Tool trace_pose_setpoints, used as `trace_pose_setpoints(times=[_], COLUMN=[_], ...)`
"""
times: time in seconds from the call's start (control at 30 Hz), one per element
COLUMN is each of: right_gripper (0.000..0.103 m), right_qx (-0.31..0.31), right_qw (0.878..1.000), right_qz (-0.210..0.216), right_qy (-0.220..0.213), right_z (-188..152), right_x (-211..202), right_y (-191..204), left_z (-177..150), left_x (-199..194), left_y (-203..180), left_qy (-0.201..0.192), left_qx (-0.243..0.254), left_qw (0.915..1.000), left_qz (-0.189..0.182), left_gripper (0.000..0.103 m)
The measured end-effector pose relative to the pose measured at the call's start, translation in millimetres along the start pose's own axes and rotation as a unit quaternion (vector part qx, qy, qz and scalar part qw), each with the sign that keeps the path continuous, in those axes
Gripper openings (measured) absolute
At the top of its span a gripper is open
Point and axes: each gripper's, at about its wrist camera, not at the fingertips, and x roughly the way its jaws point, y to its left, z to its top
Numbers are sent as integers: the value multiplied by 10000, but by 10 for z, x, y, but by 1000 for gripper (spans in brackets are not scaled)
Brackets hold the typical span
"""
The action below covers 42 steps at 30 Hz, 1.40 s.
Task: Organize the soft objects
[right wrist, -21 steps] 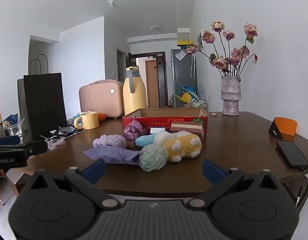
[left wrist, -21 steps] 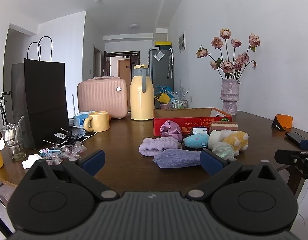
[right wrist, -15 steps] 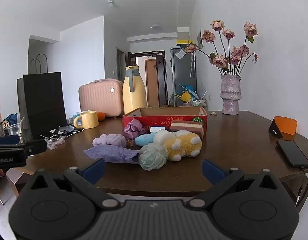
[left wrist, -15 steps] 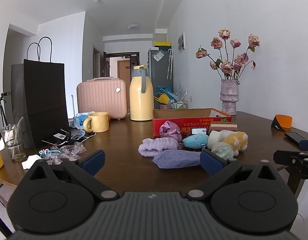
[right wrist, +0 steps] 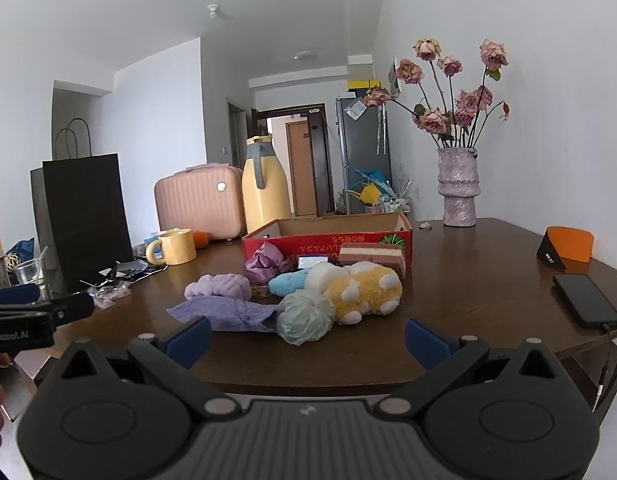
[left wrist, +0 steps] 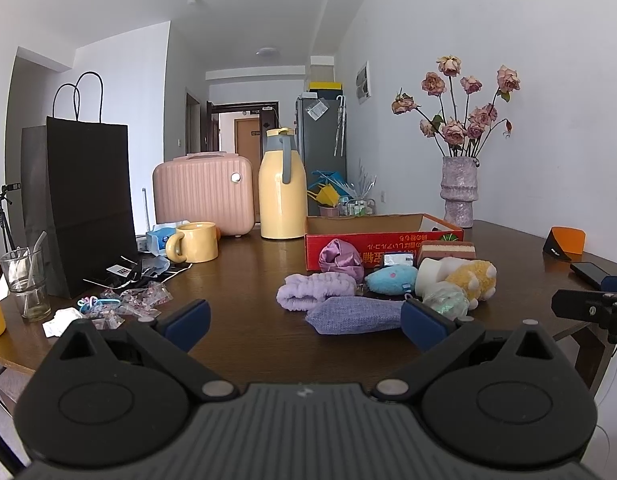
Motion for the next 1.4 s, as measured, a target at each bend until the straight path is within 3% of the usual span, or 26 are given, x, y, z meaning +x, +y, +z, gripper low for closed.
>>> trace_pose_setpoints(times=[0.1, 0.6, 1.4], right_gripper=[103, 103, 103], right_qx=[-9, -3, -33], right_qw=[9999, 10000, 9999], right_qz=[-134, 45, -28], right_qy=[5, -9, -98], right_z=[-8, -8, -23], right_x=[14, 1, -5], right_y=[5, 23, 21], left_z=[-1, 1, -15], left_x=[2, 3, 15], left_y=[-4, -24, -13], left_qy=[31, 56, 45], left_qx=[15, 31, 15], left_qw=[10000, 10000, 10000], left_qz=[6, 14, -3], left_gripper=[103, 103, 103])
